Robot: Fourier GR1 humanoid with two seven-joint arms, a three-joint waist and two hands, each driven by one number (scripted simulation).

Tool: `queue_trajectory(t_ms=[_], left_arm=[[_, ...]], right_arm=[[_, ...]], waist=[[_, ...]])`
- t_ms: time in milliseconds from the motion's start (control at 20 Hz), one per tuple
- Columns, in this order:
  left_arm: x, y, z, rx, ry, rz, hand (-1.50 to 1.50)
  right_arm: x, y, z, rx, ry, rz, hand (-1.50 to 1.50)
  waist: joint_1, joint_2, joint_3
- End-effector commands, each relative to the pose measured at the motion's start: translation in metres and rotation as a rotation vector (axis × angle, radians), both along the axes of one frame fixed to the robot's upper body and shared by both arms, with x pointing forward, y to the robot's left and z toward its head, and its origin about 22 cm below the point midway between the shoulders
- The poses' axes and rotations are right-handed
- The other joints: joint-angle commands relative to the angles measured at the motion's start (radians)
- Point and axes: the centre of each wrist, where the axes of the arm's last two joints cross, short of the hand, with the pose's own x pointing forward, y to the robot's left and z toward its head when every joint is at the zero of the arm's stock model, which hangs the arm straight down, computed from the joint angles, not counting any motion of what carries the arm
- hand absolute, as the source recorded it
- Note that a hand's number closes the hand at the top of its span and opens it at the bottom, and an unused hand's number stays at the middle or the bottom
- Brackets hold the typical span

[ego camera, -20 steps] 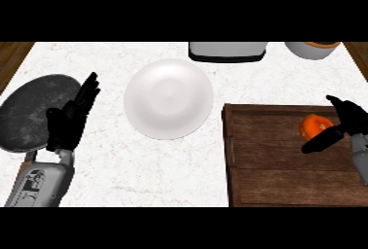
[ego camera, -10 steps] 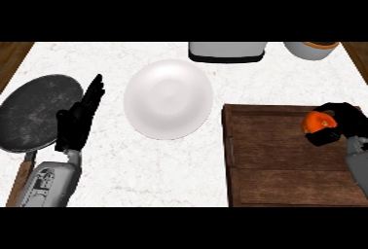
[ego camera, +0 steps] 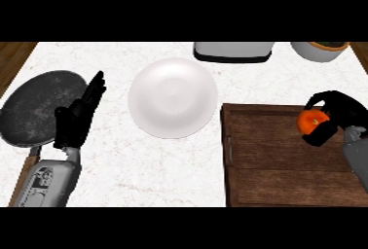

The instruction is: Pick the squash from the tray and place it in the plate

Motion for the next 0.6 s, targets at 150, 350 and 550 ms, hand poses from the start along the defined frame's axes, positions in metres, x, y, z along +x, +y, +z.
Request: queue_trajectory(t_ms=[150,350,550], left_arm=[[0.005,0.004,-0.001,0.024,-0.015,-0.027,0.00],[0.006,0.005,-0.002,-0.004,0.000,-0.023,0.00],[0.000,-0.007,-0.007,-0.006,0.003,-0.006,0.00]], right_arm=[[0.027,0.016,0.013,-0.028,-0.072,0.493,1.50],[0.042,0.015,0.024,-0.012,-0.319,0.585,1.50],[0.050,0.021,0.035,0.105,-0.599,0.626,1.50]], waist=[[0.038,0.019,0.007],[0.013,0.009,0.007],[0.003,0.003,0.007]])
